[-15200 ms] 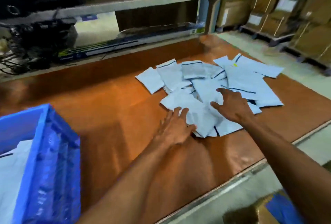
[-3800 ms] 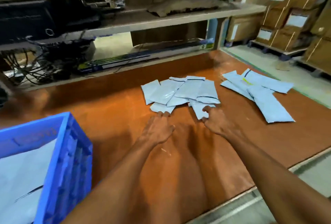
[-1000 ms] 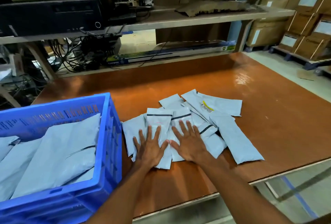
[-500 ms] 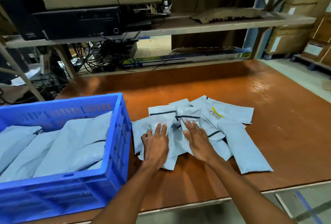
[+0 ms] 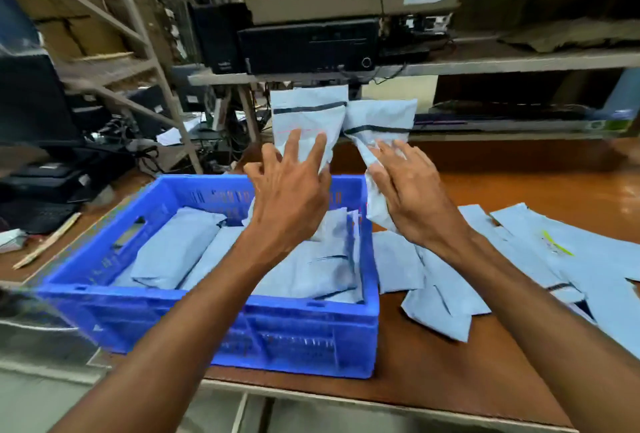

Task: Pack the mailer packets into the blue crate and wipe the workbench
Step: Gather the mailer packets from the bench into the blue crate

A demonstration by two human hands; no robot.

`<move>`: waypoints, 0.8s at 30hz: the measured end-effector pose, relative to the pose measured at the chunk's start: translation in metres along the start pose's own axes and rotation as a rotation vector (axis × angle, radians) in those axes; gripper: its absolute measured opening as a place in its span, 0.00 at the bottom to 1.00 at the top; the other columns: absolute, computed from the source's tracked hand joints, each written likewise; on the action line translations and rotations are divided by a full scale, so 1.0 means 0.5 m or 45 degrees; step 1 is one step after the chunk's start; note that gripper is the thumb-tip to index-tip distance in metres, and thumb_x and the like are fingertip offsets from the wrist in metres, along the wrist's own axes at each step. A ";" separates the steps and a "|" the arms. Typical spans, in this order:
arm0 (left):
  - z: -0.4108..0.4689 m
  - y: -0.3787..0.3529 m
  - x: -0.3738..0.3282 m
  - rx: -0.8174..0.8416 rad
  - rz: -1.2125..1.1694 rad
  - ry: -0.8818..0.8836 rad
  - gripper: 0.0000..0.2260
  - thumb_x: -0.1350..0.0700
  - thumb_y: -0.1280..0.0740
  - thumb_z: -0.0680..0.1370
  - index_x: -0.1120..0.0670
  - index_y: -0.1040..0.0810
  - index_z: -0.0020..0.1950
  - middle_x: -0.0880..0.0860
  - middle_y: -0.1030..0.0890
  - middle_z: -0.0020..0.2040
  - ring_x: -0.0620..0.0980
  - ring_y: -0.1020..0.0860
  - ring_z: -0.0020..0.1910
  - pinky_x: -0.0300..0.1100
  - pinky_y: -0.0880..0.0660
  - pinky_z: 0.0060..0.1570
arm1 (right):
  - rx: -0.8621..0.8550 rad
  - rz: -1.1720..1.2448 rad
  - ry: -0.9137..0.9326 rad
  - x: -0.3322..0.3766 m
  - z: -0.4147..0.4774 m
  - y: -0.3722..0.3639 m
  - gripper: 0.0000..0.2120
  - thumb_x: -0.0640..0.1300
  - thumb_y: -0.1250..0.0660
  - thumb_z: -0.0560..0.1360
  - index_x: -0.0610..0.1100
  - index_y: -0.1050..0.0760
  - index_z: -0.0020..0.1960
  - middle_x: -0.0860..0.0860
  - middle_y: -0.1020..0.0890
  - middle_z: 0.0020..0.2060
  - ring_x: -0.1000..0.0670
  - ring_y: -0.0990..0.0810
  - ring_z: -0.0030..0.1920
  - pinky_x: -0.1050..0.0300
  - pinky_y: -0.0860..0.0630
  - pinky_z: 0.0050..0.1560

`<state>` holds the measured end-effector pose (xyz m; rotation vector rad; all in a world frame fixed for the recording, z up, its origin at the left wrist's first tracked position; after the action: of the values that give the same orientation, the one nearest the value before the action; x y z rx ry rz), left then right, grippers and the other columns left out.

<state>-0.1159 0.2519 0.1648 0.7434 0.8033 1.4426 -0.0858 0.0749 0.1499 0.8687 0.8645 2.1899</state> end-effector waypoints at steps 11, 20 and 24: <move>-0.116 -0.124 0.418 0.613 0.102 0.240 0.26 0.39 0.49 0.82 0.39 0.51 0.79 0.54 0.46 0.79 0.65 0.42 0.72 0.66 0.41 0.65 | 0.360 -0.157 0.119 0.300 0.050 -0.322 0.19 0.49 0.53 0.84 0.42 0.26 0.60 0.43 0.22 0.61 0.40 0.26 0.62 0.46 0.37 0.69; -0.139 -0.222 0.567 1.203 0.175 0.148 0.24 0.34 0.56 0.80 0.32 0.54 0.76 0.49 0.55 0.81 0.64 0.52 0.77 0.70 0.49 0.70 | 1.415 -0.262 -0.171 0.332 0.032 -0.576 0.37 0.68 0.59 0.78 0.47 0.54 0.80 0.41 0.55 0.79 0.36 0.53 0.78 0.37 0.49 0.75; -0.107 -0.208 0.591 0.944 0.192 0.020 0.26 0.32 0.54 0.80 0.33 0.53 0.77 0.43 0.54 0.81 0.57 0.51 0.78 0.64 0.48 0.71 | 1.127 -0.272 -0.118 0.341 0.073 -0.534 0.37 0.70 0.55 0.78 0.48 0.46 0.79 0.40 0.48 0.78 0.36 0.48 0.76 0.36 0.46 0.72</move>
<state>-0.1122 0.5444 0.0409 1.3720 1.3410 1.2707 -0.0791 0.3700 0.0294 1.1810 1.8303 1.5268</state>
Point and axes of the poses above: each hand's wrist, its own z-axis towards the middle knuckle, its own y-axis out of the back of the hand, x = y × z, the point moved 4 cm from there along z, towards the middle knuckle
